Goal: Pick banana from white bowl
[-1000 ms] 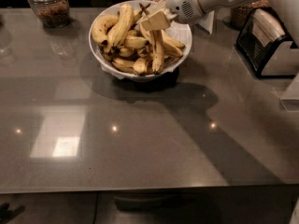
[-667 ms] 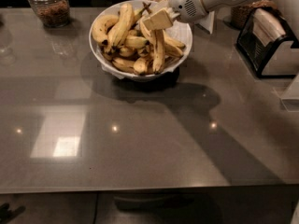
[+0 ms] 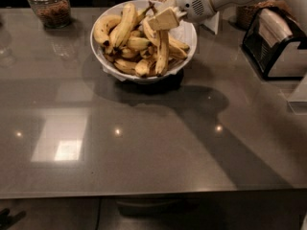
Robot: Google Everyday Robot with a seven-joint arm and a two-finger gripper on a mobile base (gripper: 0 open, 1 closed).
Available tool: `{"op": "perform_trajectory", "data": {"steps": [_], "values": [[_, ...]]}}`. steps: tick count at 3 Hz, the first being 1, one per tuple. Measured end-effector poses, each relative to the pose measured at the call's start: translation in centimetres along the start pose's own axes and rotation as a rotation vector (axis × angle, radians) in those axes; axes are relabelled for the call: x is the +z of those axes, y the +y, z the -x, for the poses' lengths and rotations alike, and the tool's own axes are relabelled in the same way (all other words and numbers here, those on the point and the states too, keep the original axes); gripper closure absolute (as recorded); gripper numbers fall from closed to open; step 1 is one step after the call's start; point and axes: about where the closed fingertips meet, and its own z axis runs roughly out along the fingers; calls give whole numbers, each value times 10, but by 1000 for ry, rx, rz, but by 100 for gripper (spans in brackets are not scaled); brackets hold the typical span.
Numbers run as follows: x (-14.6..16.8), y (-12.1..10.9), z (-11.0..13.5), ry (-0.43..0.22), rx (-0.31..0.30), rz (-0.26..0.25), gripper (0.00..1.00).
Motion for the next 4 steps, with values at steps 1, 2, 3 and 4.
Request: {"op": "perform_trajectory", "data": {"steps": [1, 2, 3, 4], "values": [[-5, 4, 3, -8, 9, 10, 100], [-21, 12, 9, -38, 27, 23, 100], [-20, 15, 13, -43, 35, 33, 100], [-28, 25, 19, -46, 70, 49, 100]]}}
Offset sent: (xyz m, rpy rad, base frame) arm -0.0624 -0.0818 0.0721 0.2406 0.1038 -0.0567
